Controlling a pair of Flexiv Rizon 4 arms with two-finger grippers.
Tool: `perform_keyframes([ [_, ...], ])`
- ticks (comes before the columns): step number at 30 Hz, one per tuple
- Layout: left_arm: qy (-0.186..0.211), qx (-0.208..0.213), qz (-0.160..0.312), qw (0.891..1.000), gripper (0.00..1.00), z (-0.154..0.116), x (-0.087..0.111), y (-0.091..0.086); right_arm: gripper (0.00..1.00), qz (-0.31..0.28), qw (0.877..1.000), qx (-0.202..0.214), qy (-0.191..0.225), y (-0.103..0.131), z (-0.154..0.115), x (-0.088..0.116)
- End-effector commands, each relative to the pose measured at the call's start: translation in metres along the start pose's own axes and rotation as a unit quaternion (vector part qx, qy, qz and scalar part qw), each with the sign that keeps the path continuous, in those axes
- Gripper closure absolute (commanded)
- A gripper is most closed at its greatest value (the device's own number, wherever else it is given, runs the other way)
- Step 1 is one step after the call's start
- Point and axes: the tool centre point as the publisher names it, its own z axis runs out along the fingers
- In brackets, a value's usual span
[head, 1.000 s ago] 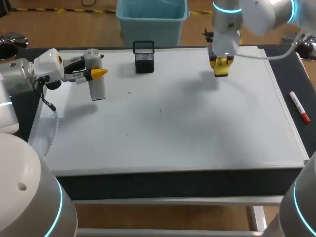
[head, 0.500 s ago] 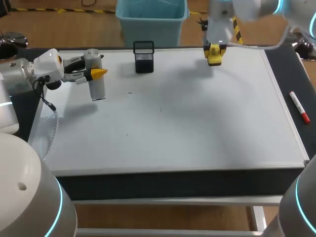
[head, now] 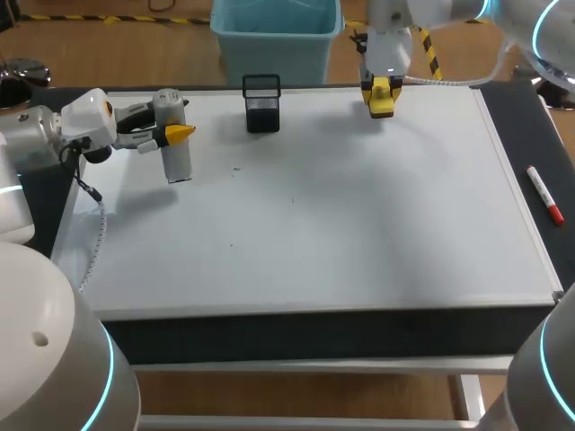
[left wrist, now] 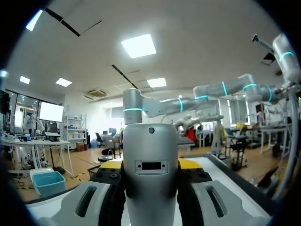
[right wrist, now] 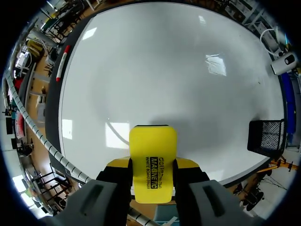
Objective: Pick up the inspection probe, press it on each red-marked spot on the whiteboard one by one, put down the probe, pick up the eraser, and wipe off all the red marks.
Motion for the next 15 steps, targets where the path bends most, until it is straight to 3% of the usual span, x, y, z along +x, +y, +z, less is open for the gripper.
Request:
perform_keyframes([
  [1, -0.001, 0.000, 0.001, 1.000, 1.00, 0.000, 0.000, -0.001, 1.00, -0.001, 0.999, -0.036, 0.002, -0.010, 0.005, -0.003],
  [15, -0.001, 0.000, 0.001, 1.000, 1.00, 0.000, 0.000, -0.001, 1.00, -0.002, 0.999, -0.035, -0.012, 0.000, 0.009, -0.010],
])
